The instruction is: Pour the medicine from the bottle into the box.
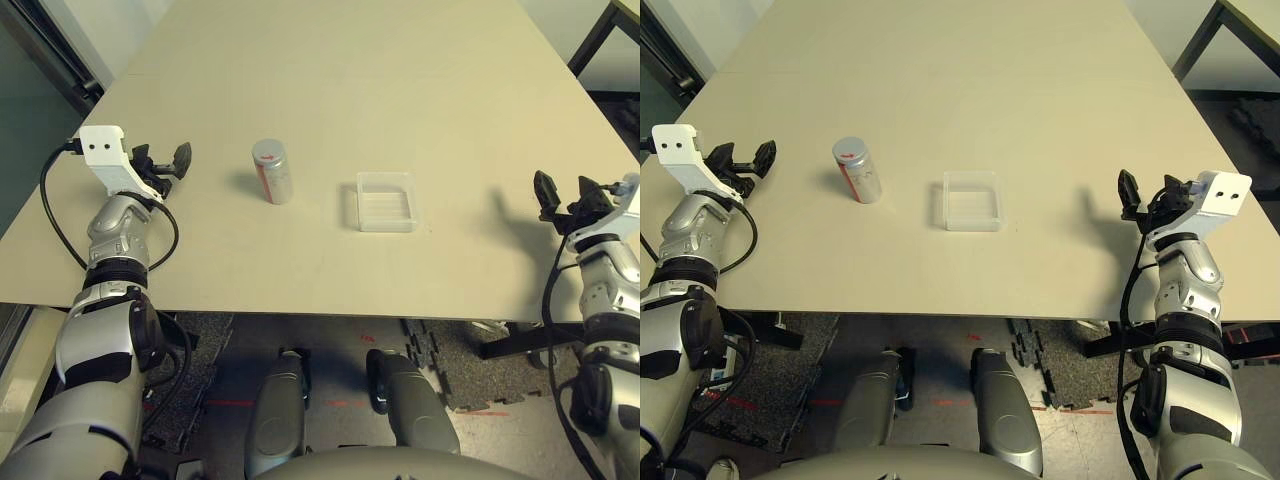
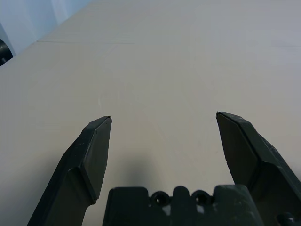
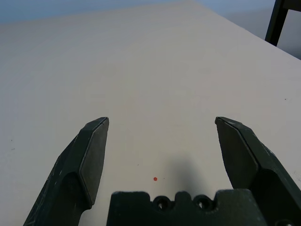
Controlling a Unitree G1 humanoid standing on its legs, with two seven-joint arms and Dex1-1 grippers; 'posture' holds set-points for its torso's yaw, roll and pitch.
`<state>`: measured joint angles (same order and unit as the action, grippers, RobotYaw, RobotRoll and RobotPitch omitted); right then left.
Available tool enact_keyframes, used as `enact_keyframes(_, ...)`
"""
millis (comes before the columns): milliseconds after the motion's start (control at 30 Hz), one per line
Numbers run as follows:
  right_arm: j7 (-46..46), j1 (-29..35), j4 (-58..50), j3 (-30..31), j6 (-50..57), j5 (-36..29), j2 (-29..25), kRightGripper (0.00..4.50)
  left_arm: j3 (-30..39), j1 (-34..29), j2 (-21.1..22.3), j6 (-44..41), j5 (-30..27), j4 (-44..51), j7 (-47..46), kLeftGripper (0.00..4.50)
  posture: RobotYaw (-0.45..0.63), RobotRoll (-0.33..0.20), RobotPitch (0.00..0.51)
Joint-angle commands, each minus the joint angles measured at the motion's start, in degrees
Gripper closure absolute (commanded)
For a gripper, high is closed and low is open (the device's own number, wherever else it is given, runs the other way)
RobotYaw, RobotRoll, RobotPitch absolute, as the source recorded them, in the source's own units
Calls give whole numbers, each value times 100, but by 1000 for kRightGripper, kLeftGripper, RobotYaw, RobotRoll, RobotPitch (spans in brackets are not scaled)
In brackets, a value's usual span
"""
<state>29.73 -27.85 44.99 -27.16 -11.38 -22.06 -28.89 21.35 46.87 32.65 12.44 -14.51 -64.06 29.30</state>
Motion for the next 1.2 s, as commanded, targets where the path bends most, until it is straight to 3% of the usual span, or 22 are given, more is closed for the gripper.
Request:
enact_keyframes(33, 39, 61, -36, 24, 61, -5, -66, 0, 4, 36, 52, 38, 32, -177, -46, 36, 33, 0, 196)
enact_keyframes(367, 175, -11, 38, 14, 87, -9, -288, 0, -95, 226, 35, -29, 76, -237, 148, 36, 18, 0, 193)
enact_keyframes(500, 554, -65, -248, 192, 466, -32, -408, 0, -306, 158, 162, -343, 100, -31, 929, 36, 23, 0, 194)
enact_keyframes(933, 2087, 394, -2649, 1128, 2676, -356, -834, 0, -870, -1068, 486, -2441, -416, 2860, 3025, 36, 43, 0, 181)
enact_keyframes(1200, 2333, 698, -3817, 1489, 3610, -528, -888, 0, -1049, -1209, 436, -2793, -403, 3316, 3177, 36, 33, 0, 183)
